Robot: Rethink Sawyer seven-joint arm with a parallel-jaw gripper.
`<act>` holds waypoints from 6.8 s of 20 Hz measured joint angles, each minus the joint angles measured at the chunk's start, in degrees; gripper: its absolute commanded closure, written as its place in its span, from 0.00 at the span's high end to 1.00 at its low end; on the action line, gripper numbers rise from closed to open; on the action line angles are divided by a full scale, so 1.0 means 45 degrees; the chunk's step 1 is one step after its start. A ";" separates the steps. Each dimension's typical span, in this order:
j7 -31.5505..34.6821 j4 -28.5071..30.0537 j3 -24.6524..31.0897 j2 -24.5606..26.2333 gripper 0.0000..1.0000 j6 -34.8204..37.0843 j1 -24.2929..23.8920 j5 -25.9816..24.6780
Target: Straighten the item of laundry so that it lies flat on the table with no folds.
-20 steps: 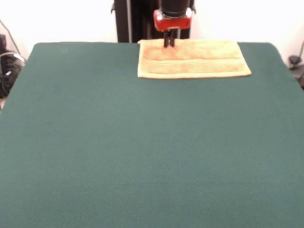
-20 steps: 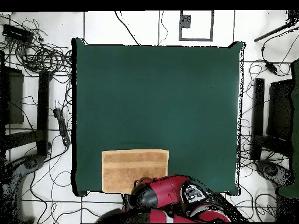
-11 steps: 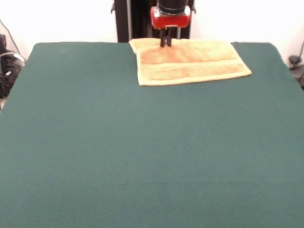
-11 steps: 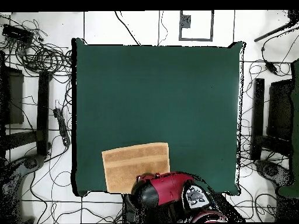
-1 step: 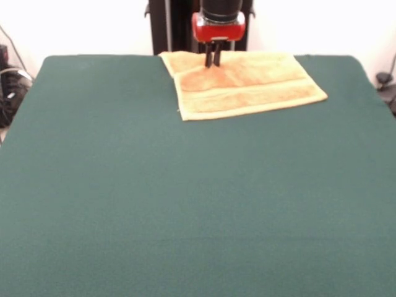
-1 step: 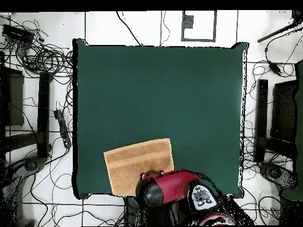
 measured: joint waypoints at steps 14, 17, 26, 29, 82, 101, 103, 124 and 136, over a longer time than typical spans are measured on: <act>0.0000 -0.0328 0.0698 0.0050 0.00 0.0177 -0.0575 -0.0721; 0.0000 -0.0420 0.0857 0.0021 0.00 0.0422 -0.0574 -0.0874; 0.0000 -0.0568 0.1057 -0.0025 0.00 0.0957 -0.0599 -0.0903; 0.0000 -0.0570 0.1187 -0.0063 0.00 0.1022 -0.0606 -0.0976; -0.0013 -0.1237 0.5036 -0.0676 0.00 0.3658 -0.3225 -0.3120; -0.0384 -0.1896 0.6407 -0.0530 0.00 0.3901 -0.4438 -0.4663; -0.0384 -0.1937 0.6461 -0.0424 0.00 0.3773 -0.4631 -0.5186; -0.0704 -0.2081 0.6859 0.0004 1.00 0.3635 -0.5209 -0.6492; -0.0702 -0.2110 0.5723 -0.0024 1.00 0.3314 -0.3472 -0.6912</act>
